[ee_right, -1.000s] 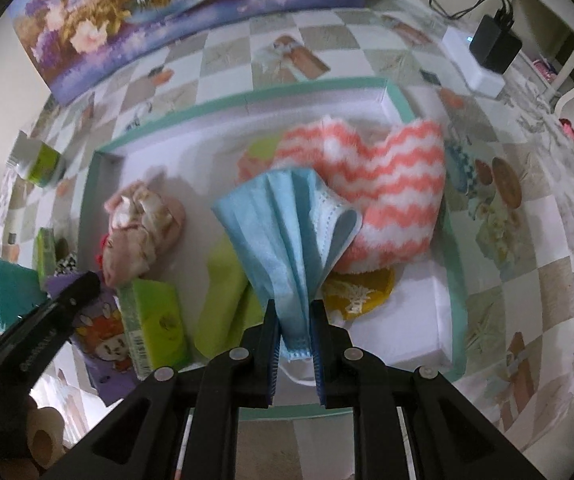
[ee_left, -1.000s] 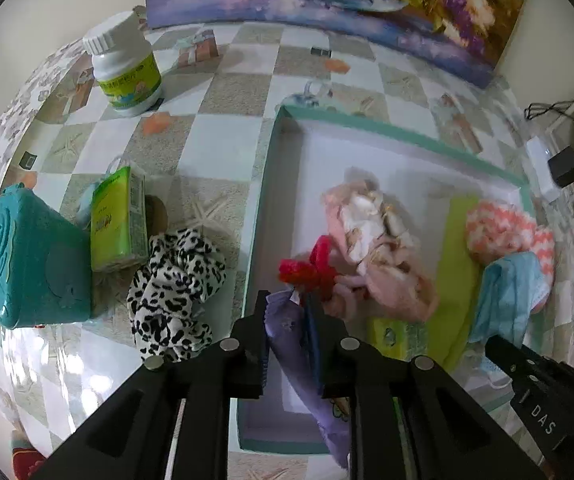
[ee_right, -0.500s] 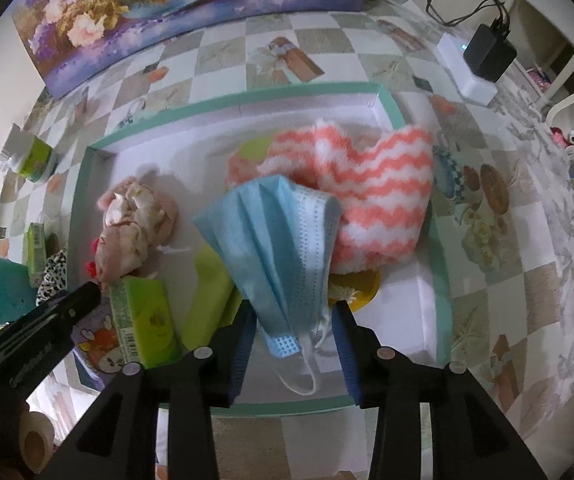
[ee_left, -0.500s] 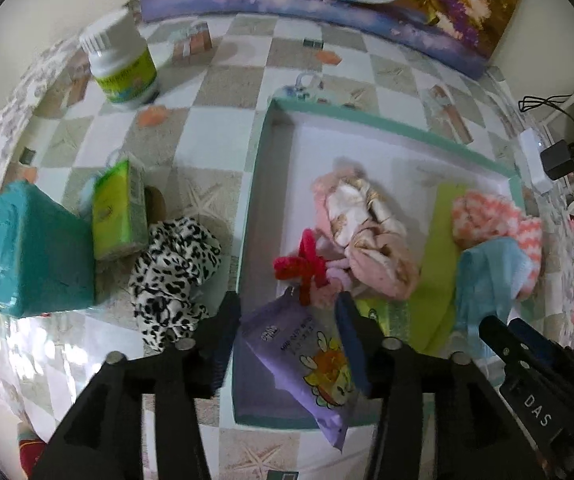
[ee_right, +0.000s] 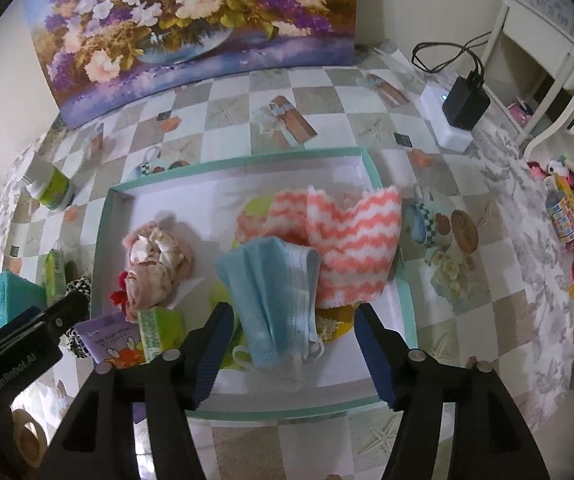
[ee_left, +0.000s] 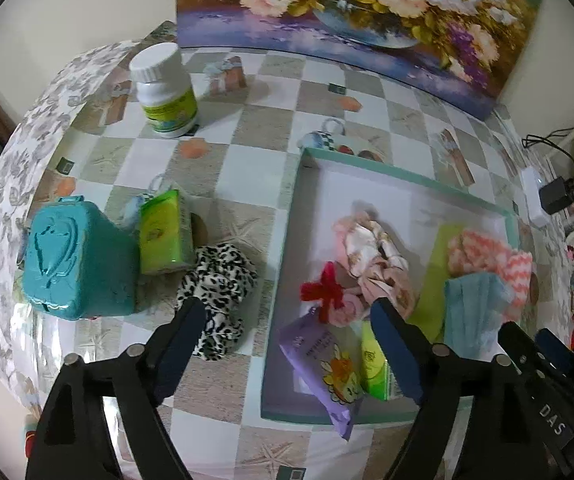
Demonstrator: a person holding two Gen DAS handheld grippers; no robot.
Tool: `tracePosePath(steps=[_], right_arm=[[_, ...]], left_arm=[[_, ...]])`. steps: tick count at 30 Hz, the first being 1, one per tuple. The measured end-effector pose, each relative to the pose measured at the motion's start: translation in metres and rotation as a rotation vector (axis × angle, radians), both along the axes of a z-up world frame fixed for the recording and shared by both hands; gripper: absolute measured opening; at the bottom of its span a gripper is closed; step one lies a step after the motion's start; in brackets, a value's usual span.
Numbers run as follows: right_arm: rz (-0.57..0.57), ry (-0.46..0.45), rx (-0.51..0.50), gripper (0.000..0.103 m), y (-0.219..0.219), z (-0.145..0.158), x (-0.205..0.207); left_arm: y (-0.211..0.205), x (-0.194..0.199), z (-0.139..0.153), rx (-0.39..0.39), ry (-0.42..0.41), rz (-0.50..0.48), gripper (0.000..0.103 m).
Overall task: Organize soft objects
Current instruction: 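Lower the purple pack into the tray with the left tool while the right tool drops the mask there, then move both open tools from the tray back toward the leopard scrunchie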
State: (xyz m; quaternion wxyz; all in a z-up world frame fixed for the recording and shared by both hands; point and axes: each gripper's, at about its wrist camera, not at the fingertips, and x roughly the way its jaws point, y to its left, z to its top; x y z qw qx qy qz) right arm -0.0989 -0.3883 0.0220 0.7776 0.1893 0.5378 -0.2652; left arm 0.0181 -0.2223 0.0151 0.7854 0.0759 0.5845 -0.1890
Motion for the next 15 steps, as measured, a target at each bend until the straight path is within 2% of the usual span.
tracePosePath(steps=[5,7,9,15], right_arm=[[0.0,-0.004,-0.011,0.082,0.0008,0.0012,-0.0008],[-0.002,-0.012,-0.009,0.096,-0.0001,0.0008,-0.0006],[0.0,-0.011,-0.005,0.103,-0.0006,-0.0009,-0.0008],[-0.002,-0.008,-0.001,0.103,-0.0014,-0.0027,-0.0011]], left_arm=[[0.0041,0.0026,-0.0047,0.021,0.02,0.019,0.094],[0.0048,0.0018,-0.006,0.026,0.025,0.019,0.095],[0.0049,0.0018,-0.0076,0.029,0.032,0.019,0.095],[0.008,0.0033,-0.0089,0.025,0.033,0.034,0.095]])
